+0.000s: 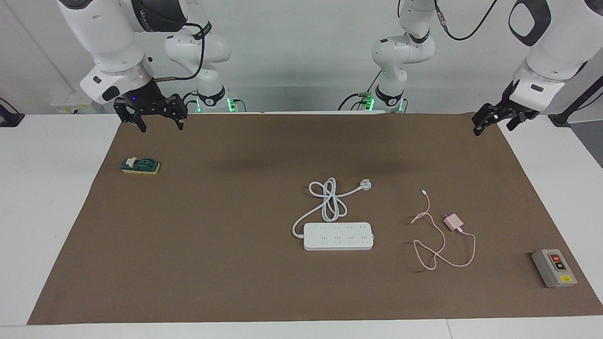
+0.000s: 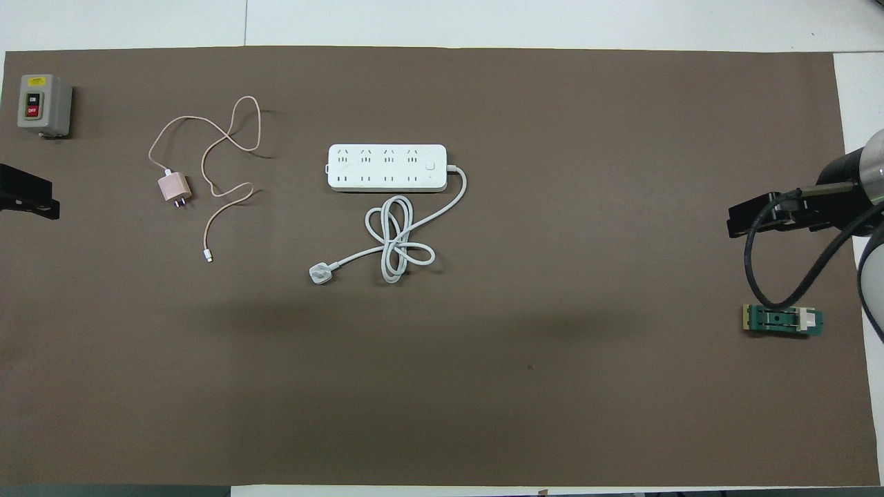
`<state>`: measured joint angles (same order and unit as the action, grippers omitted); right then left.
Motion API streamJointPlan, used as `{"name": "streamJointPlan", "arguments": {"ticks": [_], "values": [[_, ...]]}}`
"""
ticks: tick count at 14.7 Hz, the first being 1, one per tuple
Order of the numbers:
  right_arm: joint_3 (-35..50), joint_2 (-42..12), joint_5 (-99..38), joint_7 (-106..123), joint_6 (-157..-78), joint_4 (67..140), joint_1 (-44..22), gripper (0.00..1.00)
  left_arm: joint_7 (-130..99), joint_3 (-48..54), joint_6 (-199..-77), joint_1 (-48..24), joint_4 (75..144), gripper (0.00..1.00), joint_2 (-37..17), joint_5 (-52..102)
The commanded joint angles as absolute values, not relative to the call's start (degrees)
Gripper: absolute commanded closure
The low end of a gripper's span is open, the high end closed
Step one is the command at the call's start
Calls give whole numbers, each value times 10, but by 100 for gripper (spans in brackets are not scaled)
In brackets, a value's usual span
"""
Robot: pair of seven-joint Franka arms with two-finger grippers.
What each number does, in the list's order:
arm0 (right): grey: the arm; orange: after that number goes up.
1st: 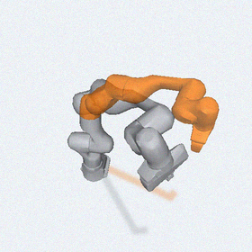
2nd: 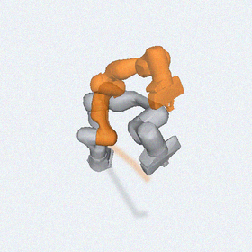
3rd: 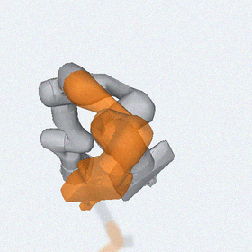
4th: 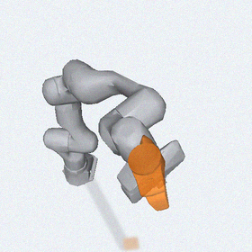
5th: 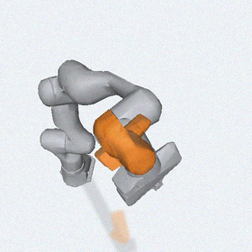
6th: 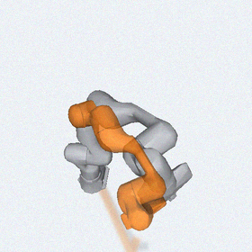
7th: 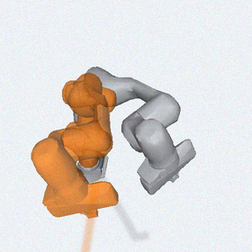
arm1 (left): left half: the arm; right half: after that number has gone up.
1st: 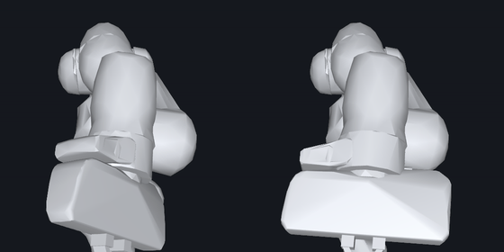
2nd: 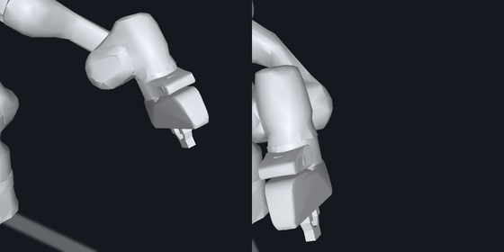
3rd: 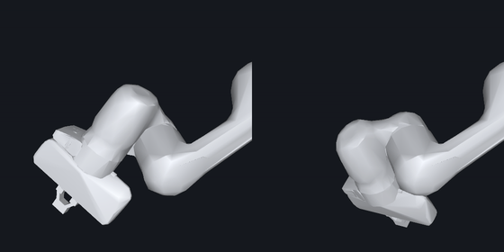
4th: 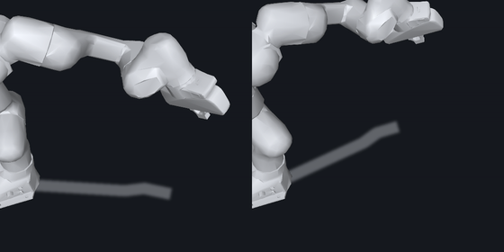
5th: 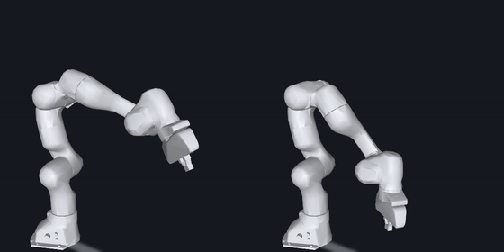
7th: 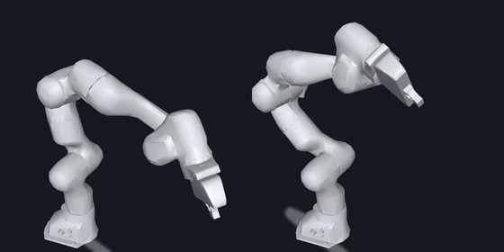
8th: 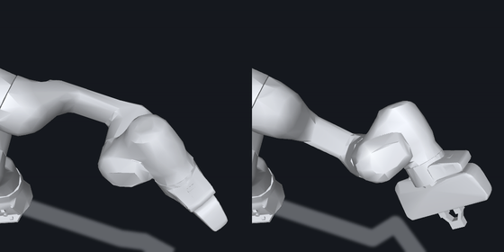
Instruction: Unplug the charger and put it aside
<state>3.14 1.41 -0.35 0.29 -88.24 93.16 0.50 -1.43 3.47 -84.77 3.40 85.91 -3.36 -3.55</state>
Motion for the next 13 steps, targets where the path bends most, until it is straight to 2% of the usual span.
{"name": "streamJointPlan", "arguments": {"ticks": [1,3,13], "values": [[37,25,-12,-5,-882,944,12,0,-8,47,-832,34,854,0,-33,-41],[37,25,-12,-6,-882,944,11,0,-11,49,-831,33,839,0,-31,-41],[37,25,-12,-6,-884,945,11,0,-83,84,-793,29,851,0,-3,-36]]}}
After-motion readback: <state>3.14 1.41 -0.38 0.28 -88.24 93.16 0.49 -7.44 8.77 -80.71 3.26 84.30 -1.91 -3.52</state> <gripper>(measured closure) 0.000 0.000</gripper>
